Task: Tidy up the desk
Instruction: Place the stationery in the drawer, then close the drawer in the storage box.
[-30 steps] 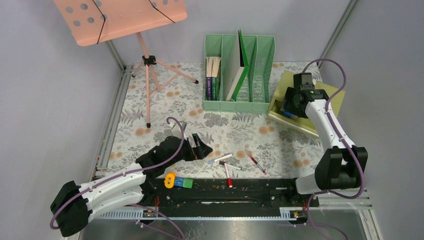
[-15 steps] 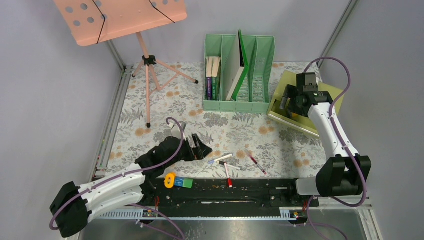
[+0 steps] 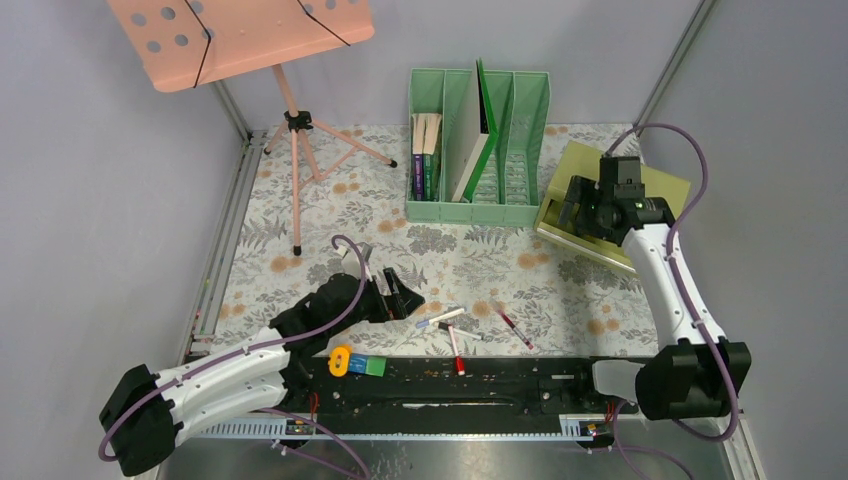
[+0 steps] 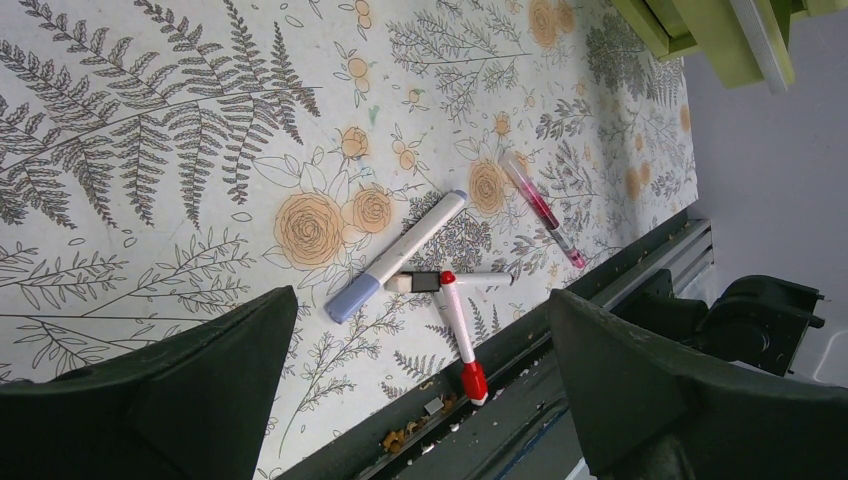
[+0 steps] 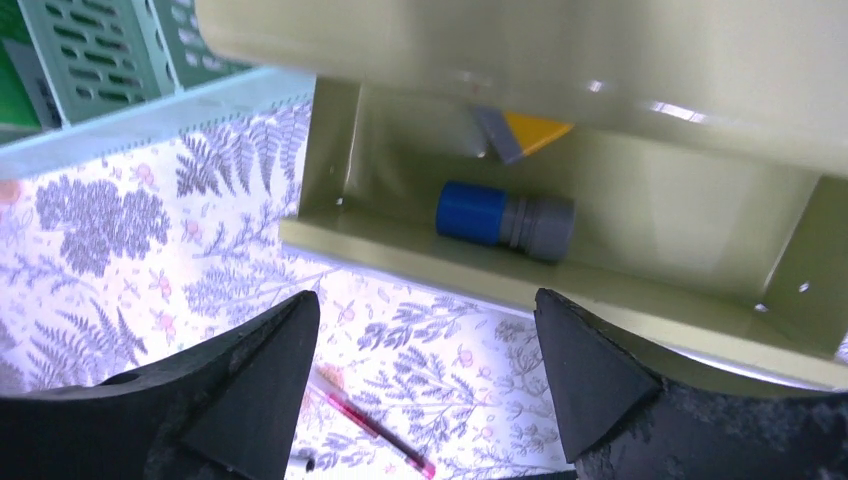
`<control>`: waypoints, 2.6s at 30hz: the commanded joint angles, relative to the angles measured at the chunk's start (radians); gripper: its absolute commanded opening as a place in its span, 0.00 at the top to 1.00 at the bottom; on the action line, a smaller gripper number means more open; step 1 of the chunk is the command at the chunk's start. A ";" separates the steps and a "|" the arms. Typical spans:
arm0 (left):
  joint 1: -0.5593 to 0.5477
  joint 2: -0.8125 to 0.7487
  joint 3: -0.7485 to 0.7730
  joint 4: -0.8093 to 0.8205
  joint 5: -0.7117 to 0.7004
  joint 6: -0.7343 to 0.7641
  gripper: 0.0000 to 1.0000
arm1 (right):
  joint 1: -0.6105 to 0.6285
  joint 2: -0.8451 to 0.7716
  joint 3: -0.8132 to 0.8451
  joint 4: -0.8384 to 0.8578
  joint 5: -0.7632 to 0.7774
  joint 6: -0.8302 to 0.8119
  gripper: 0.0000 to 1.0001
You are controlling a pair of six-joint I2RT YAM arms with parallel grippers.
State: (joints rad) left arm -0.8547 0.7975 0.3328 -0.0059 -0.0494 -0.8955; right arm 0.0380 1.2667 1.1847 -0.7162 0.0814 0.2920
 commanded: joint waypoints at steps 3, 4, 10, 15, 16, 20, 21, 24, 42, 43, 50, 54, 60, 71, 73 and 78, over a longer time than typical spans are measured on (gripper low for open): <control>0.003 0.004 -0.003 0.042 -0.008 -0.002 0.01 | -0.003 -0.075 -0.119 0.037 -0.131 0.032 0.16; 0.004 0.007 -0.003 0.043 -0.010 -0.001 0.01 | -0.002 -0.083 -0.143 0.049 -0.137 0.038 0.16; 0.005 0.026 0.003 0.047 -0.005 -0.003 0.01 | -0.002 -0.160 -0.280 0.142 -0.164 0.080 0.19; 0.005 0.036 0.005 0.048 0.000 -0.004 0.01 | -0.003 -0.212 -0.372 0.202 -0.097 0.090 0.20; 0.004 0.036 0.006 0.047 -0.001 -0.003 0.01 | -0.003 -0.216 -0.381 0.207 -0.075 0.089 0.21; 0.005 0.035 0.004 0.045 -0.004 -0.005 0.01 | -0.003 -0.222 -0.407 0.230 0.000 0.080 0.21; 0.006 0.035 0.002 0.047 -0.004 -0.006 0.01 | -0.003 -0.219 -0.413 0.242 0.014 0.082 0.21; 0.006 0.037 0.004 0.047 -0.010 -0.001 0.01 | -0.003 -0.208 -0.421 0.257 0.053 0.086 0.22; 0.005 0.040 0.012 0.043 -0.006 -0.001 0.01 | -0.003 -0.161 -0.397 0.364 0.286 0.092 0.30; 0.005 0.040 0.012 0.043 -0.006 0.000 0.01 | -0.004 -0.159 -0.392 0.369 0.290 0.095 0.30; 0.005 0.045 0.021 0.039 -0.003 -0.002 0.01 | -0.003 -0.135 -0.372 0.399 0.319 0.122 0.30; 0.004 0.052 0.025 0.039 0.002 -0.003 0.01 | -0.003 -0.132 -0.383 0.454 0.342 0.139 0.30; 0.004 0.052 0.029 0.032 -0.005 -0.003 0.01 | -0.003 -0.112 -0.370 0.503 0.370 0.164 0.30; 0.005 0.055 0.035 0.018 -0.009 0.000 0.01 | -0.003 -0.072 -0.381 0.607 0.397 0.228 0.30; 0.004 0.056 0.036 0.020 -0.010 0.003 0.01 | -0.003 -0.063 -0.372 0.610 0.398 0.226 0.30; 0.004 0.057 0.035 0.018 -0.011 0.002 0.01 | -0.003 -0.054 -0.381 0.662 0.401 0.230 0.30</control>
State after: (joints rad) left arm -0.8547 0.8490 0.3336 -0.0128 -0.0494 -0.8963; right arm 0.0380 1.2076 0.7719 -0.1467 0.4297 0.4988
